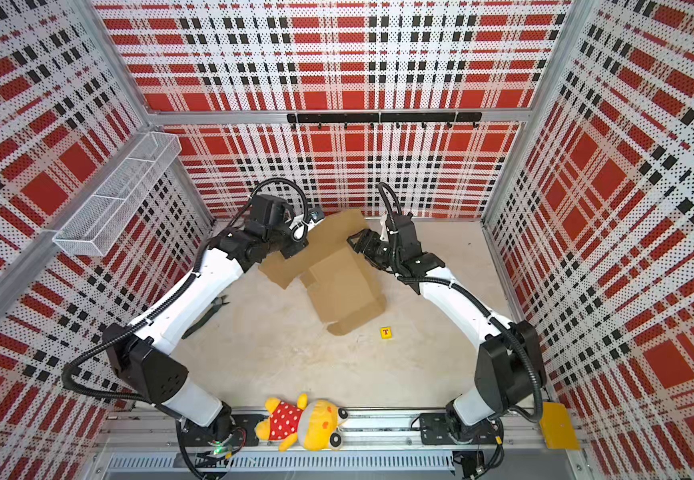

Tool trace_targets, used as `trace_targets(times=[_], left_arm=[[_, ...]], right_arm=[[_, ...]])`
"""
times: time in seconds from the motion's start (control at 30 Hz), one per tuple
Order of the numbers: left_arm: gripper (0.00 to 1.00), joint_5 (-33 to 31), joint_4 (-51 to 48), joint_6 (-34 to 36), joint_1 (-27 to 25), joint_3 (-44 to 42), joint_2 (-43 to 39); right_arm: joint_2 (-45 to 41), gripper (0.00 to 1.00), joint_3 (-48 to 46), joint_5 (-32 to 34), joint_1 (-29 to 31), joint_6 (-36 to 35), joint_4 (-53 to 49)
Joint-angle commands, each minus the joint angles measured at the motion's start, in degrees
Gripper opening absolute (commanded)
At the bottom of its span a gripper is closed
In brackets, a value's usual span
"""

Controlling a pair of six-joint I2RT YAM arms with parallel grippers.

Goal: Fold the paper box

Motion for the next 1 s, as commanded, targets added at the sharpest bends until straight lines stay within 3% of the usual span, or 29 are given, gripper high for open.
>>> trace_targets(times=[0.0, 0.47, 0.63, 0.97], left_arm=[[0.01, -6.5, 7.4, 4.8, -1.8, -2.5, 0.7], [0.01, -7.9, 21.3, 11.4, -3.8, -10.2, -0.1], [0.01, -7.7, 24.8, 14.7, -4.0, -13.2, -0.4], [0.01, -6.9, 25.2, 15.0, -4.8, -14.4, -0.4]], right_arm=[[-0.6, 0.69, 2.8, 0.5, 0.9, 5.7, 3.3], [7.6, 0.59, 8.2, 1.5, 2.2, 18.8, 11.2], [9.7, 0.59, 10.5, 1.0, 2.2, 18.5, 10.8], [13.8, 0.55, 11.6, 0.6, 2.1, 20.4, 12.3]])
